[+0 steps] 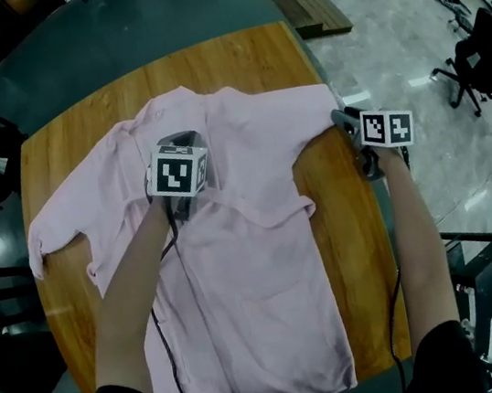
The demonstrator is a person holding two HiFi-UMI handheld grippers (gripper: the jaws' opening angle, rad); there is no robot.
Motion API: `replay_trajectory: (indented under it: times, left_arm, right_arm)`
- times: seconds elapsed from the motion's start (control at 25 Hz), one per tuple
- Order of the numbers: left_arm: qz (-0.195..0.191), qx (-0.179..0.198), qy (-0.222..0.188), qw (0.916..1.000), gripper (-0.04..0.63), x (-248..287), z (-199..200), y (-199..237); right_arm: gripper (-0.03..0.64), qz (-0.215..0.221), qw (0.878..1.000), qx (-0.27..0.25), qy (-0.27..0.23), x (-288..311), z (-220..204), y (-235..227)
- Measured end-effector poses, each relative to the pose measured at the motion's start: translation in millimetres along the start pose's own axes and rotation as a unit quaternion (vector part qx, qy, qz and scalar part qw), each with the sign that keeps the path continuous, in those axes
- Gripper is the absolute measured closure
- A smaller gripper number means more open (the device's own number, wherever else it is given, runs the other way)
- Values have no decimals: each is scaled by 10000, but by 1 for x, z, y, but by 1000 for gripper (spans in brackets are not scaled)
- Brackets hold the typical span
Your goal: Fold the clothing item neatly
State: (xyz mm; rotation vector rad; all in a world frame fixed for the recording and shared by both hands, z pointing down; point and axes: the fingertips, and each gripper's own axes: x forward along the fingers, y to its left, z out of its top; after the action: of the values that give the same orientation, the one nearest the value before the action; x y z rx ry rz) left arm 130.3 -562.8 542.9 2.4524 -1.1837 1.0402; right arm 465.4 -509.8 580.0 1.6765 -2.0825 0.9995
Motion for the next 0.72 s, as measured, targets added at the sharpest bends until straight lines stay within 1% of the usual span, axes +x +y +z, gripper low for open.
replay_trajectory:
  times: [0.04,0.08,0.16,0.24,0.44,0.56,0.72]
  left_arm:
    - [7,5,22,10000,588,-1,-1,-1]
    - [14,2,34,10000,588,-3,-1,-1]
    - [40,-14,34,10000,588,-7,0,0]
    - [84,-34,1,10000,588,-11,1,4]
    - [213,-223,-41,9995,588,-20,-7,22]
    - [225,-377,-41,9990,588,-36,-15,35]
    - [58,-636,-166,9978,588,-59,-18,41]
  right_arm:
    - [466,102,9999,8,50,0,-1,3]
    - [511,114,9999,-87,82,-1,0,4]
    - [584,-19,9988,-481,85,-8,6,7]
    - [588,-27,9971,-764,-26,-17,19,16]
    - [589,229,9921,-1143,-464,-47,58,63]
    - [588,405,9868,-1392,-723,-68,81,107]
    - [588,670,9791,-1714,-861,-84,99,170]
